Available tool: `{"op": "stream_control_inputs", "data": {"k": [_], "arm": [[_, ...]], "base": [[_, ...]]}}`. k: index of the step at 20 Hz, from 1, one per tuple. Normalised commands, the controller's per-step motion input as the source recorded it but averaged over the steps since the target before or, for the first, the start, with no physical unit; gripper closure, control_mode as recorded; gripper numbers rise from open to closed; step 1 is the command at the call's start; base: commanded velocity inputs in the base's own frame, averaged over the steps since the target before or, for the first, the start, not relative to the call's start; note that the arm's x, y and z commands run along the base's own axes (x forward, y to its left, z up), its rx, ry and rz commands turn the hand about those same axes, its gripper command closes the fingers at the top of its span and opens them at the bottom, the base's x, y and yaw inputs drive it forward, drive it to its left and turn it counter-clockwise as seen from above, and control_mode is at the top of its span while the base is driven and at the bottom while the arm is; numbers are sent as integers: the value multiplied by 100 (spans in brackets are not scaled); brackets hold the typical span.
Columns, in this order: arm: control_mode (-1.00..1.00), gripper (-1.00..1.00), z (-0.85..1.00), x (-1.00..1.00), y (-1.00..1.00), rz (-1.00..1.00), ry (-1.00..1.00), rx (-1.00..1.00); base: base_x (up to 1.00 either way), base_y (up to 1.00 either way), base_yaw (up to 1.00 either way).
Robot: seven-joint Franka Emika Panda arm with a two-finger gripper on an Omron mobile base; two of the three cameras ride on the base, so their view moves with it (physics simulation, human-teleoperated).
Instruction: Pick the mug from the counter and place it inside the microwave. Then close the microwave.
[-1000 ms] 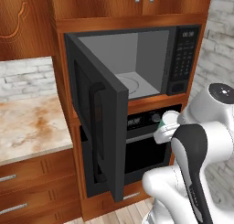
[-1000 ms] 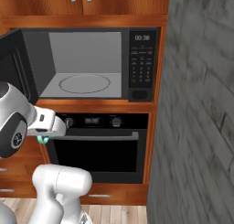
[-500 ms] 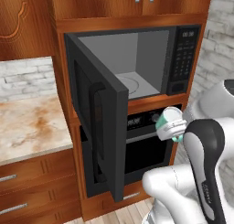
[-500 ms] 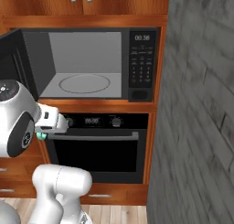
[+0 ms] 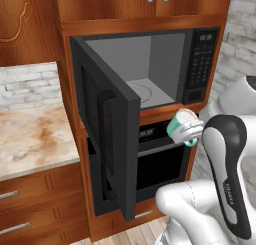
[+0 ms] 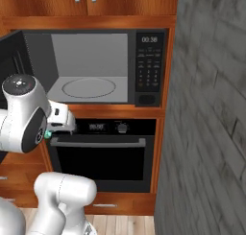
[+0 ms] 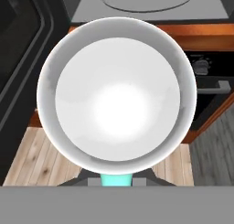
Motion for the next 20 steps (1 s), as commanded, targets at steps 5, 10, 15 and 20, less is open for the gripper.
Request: {"op": "stream_control_inputs", "data": {"k": [5, 10, 15, 20], "arm": [[-100, 100, 23, 48, 3, 0, 0, 0], [-100, 100, 18, 47, 3, 0, 0, 0], [-100, 100, 7, 62, 3, 0, 0, 0], [-100, 100, 0, 67, 1, 0, 0, 0]], "base": [[0, 0, 0], [0, 0, 0], [0, 0, 0], [0, 0, 0]]}}
